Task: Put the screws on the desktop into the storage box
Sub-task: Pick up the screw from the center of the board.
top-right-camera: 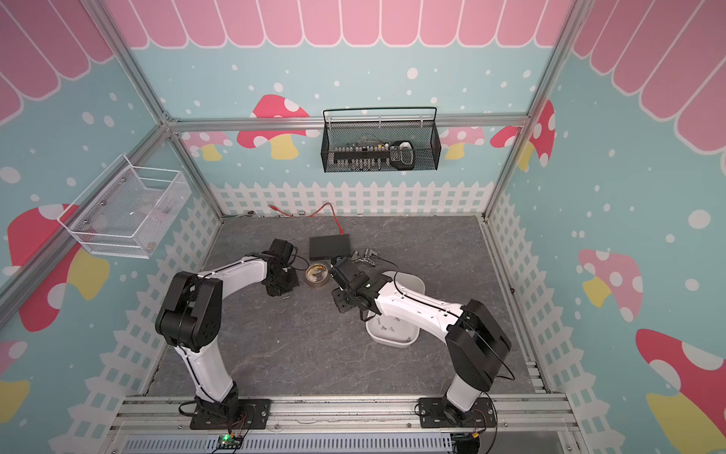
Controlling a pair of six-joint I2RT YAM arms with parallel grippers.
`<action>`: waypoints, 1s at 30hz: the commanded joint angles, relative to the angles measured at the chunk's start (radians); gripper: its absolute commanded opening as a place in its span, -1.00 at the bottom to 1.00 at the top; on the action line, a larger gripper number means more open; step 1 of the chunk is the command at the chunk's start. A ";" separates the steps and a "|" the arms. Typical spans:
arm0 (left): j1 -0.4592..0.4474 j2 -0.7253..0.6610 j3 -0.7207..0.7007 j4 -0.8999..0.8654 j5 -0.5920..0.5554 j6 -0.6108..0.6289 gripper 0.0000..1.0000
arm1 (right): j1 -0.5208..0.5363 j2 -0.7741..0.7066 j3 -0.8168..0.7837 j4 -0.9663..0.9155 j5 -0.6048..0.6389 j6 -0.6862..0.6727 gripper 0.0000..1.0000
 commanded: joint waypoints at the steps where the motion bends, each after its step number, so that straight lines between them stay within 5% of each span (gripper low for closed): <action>1: 0.000 0.032 -0.026 -0.011 -0.009 0.005 -1.00 | -0.003 -0.029 -0.014 0.003 -0.002 0.006 -0.15; 16: -0.073 -0.292 -0.127 0.019 0.183 -0.011 -1.00 | -0.086 -0.111 -0.044 0.000 -0.007 0.012 -0.15; 23: -0.378 -0.385 -0.141 0.114 0.262 -0.113 -1.00 | -0.238 -0.202 -0.089 0.006 -0.044 0.018 -0.15; 30: -0.630 -0.280 -0.039 0.196 0.265 -0.182 -1.00 | -0.459 -0.291 -0.166 0.001 -0.134 0.063 -0.15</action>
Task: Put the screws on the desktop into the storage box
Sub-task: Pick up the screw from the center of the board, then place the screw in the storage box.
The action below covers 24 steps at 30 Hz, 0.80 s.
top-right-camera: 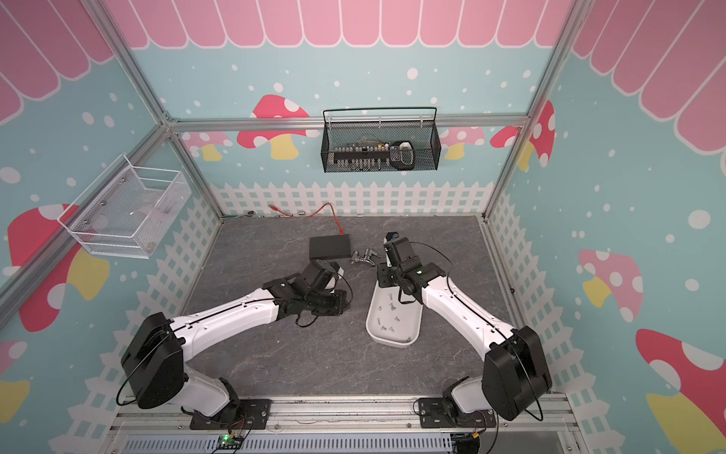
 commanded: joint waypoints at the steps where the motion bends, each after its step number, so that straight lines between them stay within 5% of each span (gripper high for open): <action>1: -0.069 0.070 0.083 0.056 0.008 -0.046 -1.00 | -0.083 -0.049 -0.046 -0.004 -0.056 0.033 -0.16; 11: -0.156 0.261 0.253 0.067 0.021 -0.028 -1.00 | -0.183 -0.114 -0.106 0.012 -0.118 0.019 -0.16; 14: -0.152 0.261 0.266 0.056 -0.017 -0.015 -0.18 | -0.184 -0.114 -0.112 0.013 -0.131 0.014 -0.15; 16: -0.136 0.233 0.254 0.052 -0.045 -0.011 0.08 | -0.184 -0.116 -0.116 0.023 -0.150 -0.005 -0.10; 20: -0.048 0.121 0.169 0.038 -0.062 0.005 0.19 | -0.183 -0.125 -0.114 0.034 -0.160 -0.025 -0.06; 24: 0.146 -0.037 0.011 -0.012 -0.118 0.019 0.19 | -0.183 -0.115 -0.122 0.048 -0.211 -0.018 -0.05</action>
